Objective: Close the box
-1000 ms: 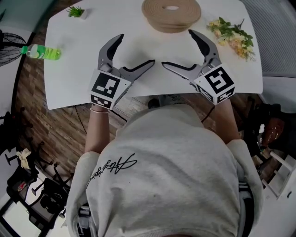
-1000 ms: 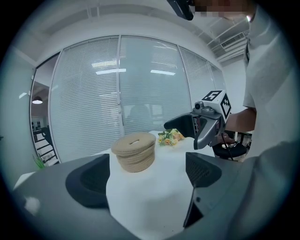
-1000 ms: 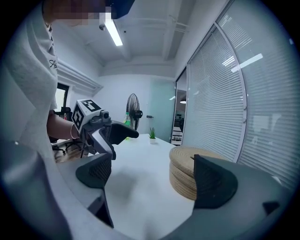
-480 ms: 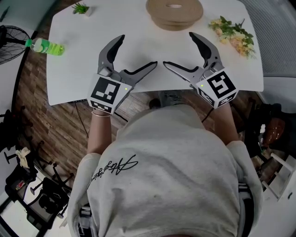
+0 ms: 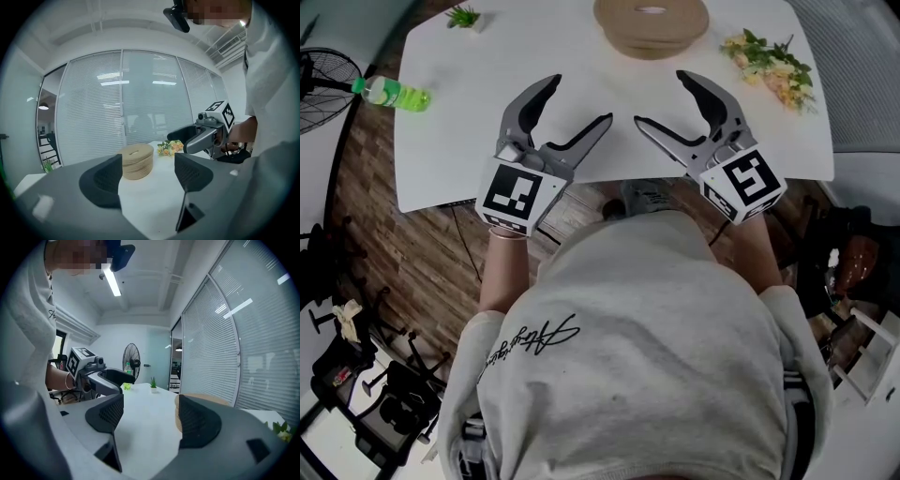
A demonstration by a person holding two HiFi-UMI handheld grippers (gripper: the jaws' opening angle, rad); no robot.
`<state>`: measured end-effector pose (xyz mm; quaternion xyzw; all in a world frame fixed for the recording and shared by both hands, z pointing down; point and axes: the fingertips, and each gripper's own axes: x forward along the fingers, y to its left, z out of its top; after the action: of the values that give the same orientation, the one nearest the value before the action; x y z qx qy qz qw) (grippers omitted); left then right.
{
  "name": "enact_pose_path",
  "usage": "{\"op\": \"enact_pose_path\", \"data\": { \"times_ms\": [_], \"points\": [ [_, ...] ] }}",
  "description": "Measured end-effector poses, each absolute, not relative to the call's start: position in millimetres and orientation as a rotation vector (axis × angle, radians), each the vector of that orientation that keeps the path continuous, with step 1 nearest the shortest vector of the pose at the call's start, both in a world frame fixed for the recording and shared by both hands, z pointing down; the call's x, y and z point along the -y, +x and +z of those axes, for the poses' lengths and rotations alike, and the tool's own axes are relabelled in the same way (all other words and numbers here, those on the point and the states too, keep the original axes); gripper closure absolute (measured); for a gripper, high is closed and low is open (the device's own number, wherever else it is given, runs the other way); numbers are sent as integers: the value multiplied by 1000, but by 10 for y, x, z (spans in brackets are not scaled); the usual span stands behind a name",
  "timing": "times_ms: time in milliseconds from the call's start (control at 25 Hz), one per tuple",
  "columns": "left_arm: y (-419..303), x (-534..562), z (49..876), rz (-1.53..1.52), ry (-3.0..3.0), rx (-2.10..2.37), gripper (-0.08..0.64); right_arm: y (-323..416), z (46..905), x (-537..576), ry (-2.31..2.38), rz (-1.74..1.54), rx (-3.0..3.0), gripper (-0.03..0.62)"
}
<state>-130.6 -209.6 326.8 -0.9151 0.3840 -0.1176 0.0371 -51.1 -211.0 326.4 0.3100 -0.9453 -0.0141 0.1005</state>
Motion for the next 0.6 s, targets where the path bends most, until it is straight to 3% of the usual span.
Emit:
{"op": "enact_pose_path", "data": {
  "times_ms": [600],
  "points": [
    [-1313,2063,3086,-172,-2831,-1216,431,-546,3141,2019,971,-56,2855,483]
  ]
}}
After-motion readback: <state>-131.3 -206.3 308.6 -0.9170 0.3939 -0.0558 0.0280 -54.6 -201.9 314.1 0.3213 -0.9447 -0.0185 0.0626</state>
